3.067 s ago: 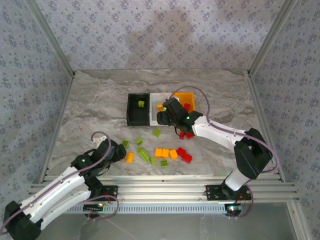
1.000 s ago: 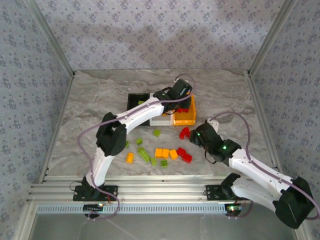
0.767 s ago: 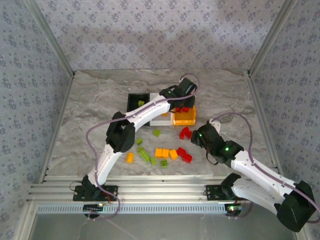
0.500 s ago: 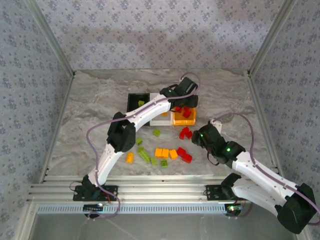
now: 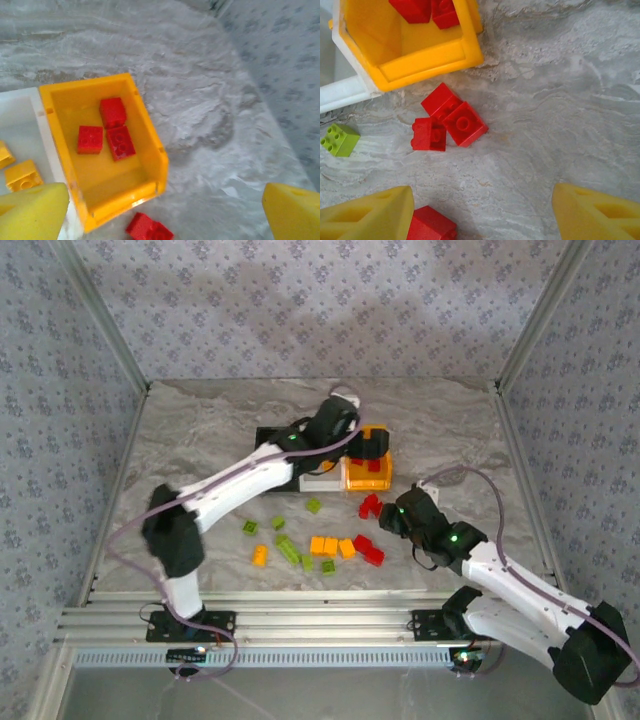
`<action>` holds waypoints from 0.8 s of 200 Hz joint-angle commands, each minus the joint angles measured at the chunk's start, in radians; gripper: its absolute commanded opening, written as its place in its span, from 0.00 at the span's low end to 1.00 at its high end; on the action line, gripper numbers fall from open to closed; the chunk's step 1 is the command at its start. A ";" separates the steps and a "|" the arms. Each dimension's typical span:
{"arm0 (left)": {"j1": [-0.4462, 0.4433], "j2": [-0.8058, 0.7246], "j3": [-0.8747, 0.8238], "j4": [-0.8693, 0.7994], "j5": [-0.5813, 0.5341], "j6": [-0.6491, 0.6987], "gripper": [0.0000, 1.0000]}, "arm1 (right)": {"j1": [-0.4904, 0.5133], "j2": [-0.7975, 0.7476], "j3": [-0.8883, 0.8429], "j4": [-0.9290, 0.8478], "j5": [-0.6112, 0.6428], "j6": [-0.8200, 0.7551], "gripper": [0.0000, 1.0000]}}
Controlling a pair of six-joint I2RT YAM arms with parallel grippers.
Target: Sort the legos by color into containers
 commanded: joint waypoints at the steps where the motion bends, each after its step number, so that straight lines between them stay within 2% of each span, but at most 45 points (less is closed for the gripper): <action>1: -0.017 -0.204 -0.208 0.167 0.019 -0.037 0.99 | 0.023 0.023 -0.010 0.025 -0.055 -0.007 0.75; 44: -0.050 -0.517 -0.606 0.202 -0.054 -0.094 0.99 | 0.081 0.148 -0.003 0.143 -0.069 0.025 0.75; 79: -0.050 -0.715 -0.842 0.152 -0.125 -0.165 0.99 | 0.118 0.297 0.057 0.218 0.001 0.061 0.72; 128: -0.050 -0.950 -1.037 0.032 -0.214 -0.248 1.00 | 0.101 0.478 0.150 0.248 0.031 0.059 0.58; 160: -0.050 -1.082 -1.106 -0.021 -0.252 -0.283 1.00 | 0.088 0.567 0.205 0.244 0.041 0.056 0.51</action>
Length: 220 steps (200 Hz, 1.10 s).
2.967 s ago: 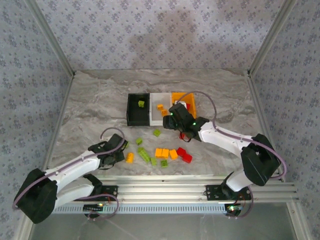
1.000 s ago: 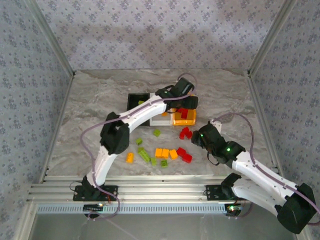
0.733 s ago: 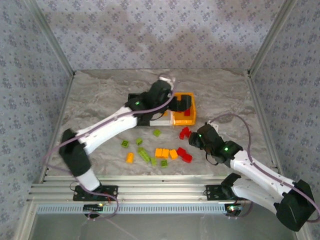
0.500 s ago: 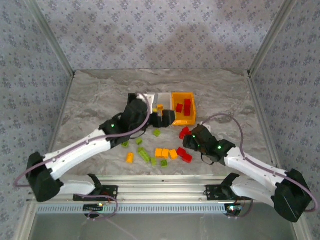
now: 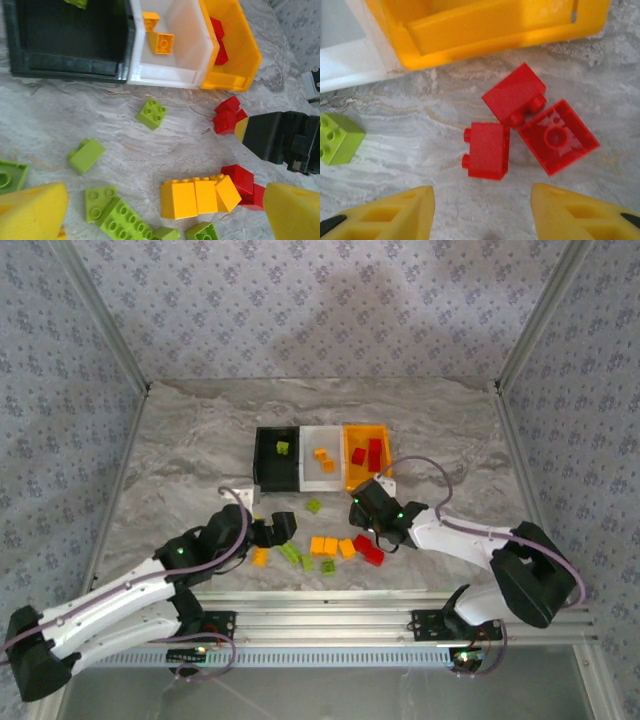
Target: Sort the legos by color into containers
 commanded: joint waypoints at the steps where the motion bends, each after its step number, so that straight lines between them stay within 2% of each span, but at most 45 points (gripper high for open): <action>1: -0.001 -0.081 -0.038 -0.063 -0.063 -0.049 1.00 | -0.012 0.059 0.056 0.002 0.042 0.008 0.51; 59: -0.001 -0.214 -0.067 -0.153 -0.121 -0.067 1.00 | -0.016 0.195 0.160 -0.089 0.070 0.023 0.43; 107: -0.001 -0.248 -0.067 -0.177 -0.141 -0.067 1.00 | -0.022 0.250 0.181 -0.132 0.082 0.049 0.36; 137: -0.001 -0.247 -0.068 -0.180 -0.149 -0.071 1.00 | -0.020 0.214 0.164 -0.103 0.093 0.021 0.26; 156: -0.001 -0.248 -0.066 -0.182 -0.150 -0.070 1.00 | 0.003 0.132 0.155 -0.099 0.109 -0.021 0.20; 190: -0.002 -0.248 -0.056 -0.196 -0.154 -0.070 1.00 | 0.024 -0.026 0.186 -0.136 0.113 -0.086 0.18; 220: -0.001 -0.246 -0.051 -0.201 -0.162 -0.076 1.00 | -0.058 -0.026 0.281 -0.166 0.085 -0.154 0.17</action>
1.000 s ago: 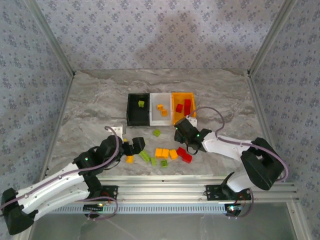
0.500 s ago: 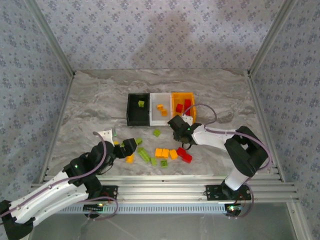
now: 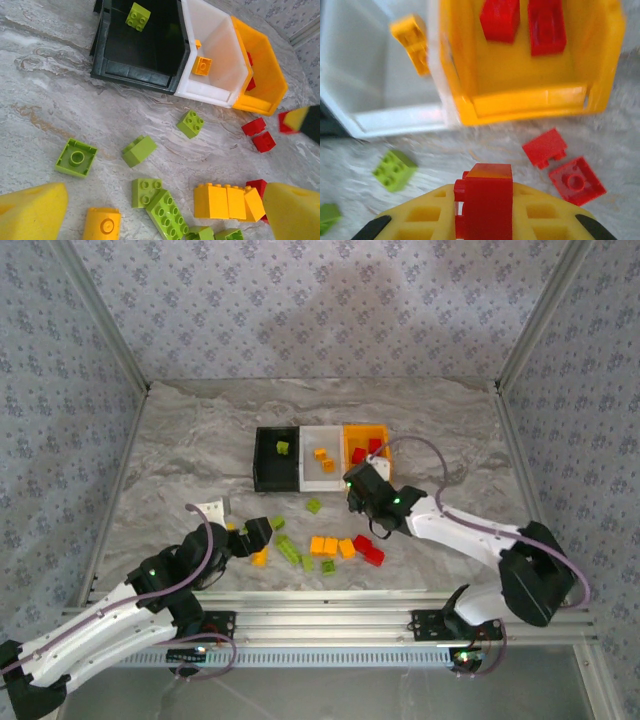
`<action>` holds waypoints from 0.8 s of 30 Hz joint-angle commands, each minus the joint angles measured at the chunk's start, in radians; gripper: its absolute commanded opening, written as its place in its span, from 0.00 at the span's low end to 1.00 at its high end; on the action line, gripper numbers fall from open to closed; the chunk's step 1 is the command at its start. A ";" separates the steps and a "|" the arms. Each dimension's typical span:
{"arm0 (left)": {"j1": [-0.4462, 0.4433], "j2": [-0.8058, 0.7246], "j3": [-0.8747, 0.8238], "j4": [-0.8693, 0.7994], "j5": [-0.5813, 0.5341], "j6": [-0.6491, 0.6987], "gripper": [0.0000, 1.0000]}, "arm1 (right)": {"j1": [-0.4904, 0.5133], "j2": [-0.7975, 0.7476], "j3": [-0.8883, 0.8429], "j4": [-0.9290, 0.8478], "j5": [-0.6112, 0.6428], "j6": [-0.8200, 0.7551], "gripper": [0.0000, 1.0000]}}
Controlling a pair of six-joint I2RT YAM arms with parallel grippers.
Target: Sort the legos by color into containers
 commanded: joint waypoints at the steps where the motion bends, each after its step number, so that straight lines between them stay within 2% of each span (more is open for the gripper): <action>1: -0.001 -0.008 0.015 -0.023 -0.029 -0.014 0.99 | -0.066 0.006 0.093 -0.047 0.009 -0.083 0.17; 7: -0.001 -0.008 0.027 -0.056 -0.032 -0.024 1.00 | -0.173 0.192 0.256 -0.060 -0.050 -0.138 0.18; 15: -0.001 -0.016 0.037 -0.127 -0.031 -0.047 1.00 | -0.248 0.396 0.420 -0.077 -0.102 -0.180 0.21; 17: -0.002 -0.019 0.035 -0.140 -0.027 -0.050 1.00 | -0.253 0.416 0.433 -0.073 -0.110 -0.181 0.26; 21: -0.001 -0.023 0.038 -0.161 -0.022 -0.051 0.99 | -0.261 0.423 0.452 -0.059 -0.134 -0.180 0.54; 24: -0.001 -0.022 0.041 -0.165 -0.020 -0.044 1.00 | -0.260 0.395 0.457 -0.055 -0.131 -0.190 0.62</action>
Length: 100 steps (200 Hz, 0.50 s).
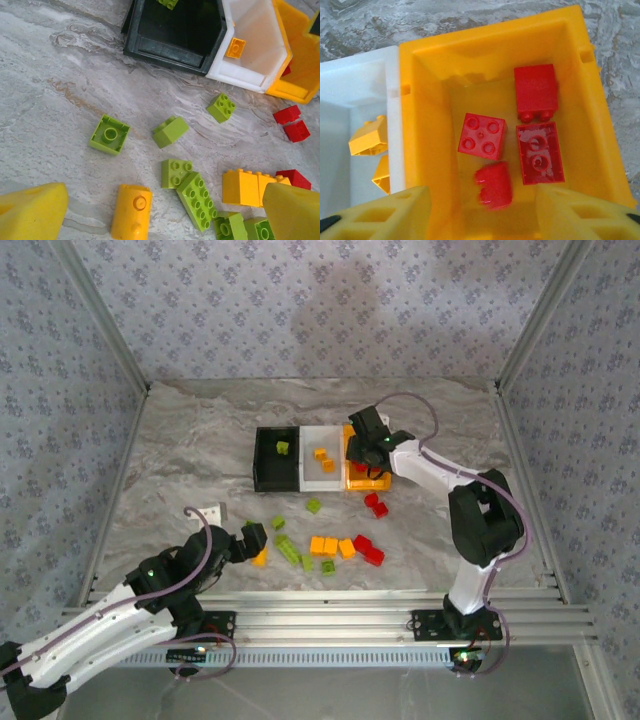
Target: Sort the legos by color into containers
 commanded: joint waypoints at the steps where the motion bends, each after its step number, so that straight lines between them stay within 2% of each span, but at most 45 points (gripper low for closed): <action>1: -0.001 -0.007 0.040 -0.029 -0.007 -0.001 1.00 | -0.001 -0.046 0.030 -0.008 -0.013 -0.018 0.64; 39: -0.001 0.039 0.040 -0.001 0.002 0.029 0.99 | 0.046 -0.193 -0.103 0.043 -0.034 -0.008 0.66; 59: 0.011 0.124 0.043 0.028 -0.012 0.055 0.95 | 0.085 -0.268 -0.217 0.077 -0.031 0.008 0.66; 76: 0.070 0.231 0.047 0.078 0.022 0.095 0.91 | 0.105 -0.318 -0.287 0.100 -0.033 0.017 0.66; 100: 0.209 0.372 0.031 0.210 0.144 0.145 0.87 | 0.122 -0.369 -0.343 0.112 -0.036 0.045 0.67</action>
